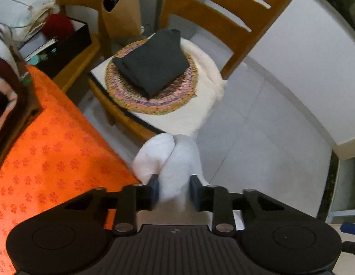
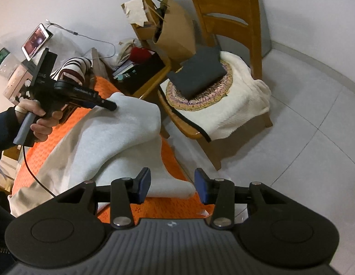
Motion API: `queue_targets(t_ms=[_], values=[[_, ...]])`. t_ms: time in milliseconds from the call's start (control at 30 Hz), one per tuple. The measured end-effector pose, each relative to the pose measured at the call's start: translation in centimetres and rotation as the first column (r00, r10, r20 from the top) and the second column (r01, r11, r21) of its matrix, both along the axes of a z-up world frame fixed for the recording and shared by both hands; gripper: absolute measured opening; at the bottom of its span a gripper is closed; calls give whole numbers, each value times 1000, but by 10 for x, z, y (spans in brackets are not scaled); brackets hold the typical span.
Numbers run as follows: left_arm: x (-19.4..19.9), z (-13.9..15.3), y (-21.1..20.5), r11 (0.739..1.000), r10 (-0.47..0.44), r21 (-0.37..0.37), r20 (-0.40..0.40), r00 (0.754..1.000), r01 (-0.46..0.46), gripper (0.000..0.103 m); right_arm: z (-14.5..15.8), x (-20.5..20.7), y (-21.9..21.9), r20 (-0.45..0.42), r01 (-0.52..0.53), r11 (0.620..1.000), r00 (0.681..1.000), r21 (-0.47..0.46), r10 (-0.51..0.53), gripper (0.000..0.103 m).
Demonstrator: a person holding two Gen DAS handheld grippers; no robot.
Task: Fold clothes
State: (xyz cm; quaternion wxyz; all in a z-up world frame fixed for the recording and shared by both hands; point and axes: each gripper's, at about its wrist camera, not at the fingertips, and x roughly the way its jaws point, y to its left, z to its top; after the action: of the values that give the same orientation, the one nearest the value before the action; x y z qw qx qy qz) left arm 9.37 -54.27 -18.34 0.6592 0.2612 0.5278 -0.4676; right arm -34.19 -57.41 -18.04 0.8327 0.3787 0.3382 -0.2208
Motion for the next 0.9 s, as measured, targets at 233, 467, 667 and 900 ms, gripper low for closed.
queue_targets(t_ms=[233, 467, 667, 900], values=[[-14, 49, 21, 986, -27, -162, -3, 1000, 27, 19, 0, 2, 6, 8, 23, 1000, 1000, 2, -23, 48], [-18, 92, 48, 951, -100, -302, -87, 991, 69, 18, -13, 15, -5, 141, 8, 993, 990, 116, -24, 48], [-24, 110, 59, 924, -156, -368, -120, 980, 102, 16, -34, 67, -22, 325, -47, 970, 945, 240, -35, 55], [-29, 119, 70, 903, -203, -409, -135, 970, 132, 16, -68, 112, -36, 500, -130, 906, 860, 403, -99, 82]])
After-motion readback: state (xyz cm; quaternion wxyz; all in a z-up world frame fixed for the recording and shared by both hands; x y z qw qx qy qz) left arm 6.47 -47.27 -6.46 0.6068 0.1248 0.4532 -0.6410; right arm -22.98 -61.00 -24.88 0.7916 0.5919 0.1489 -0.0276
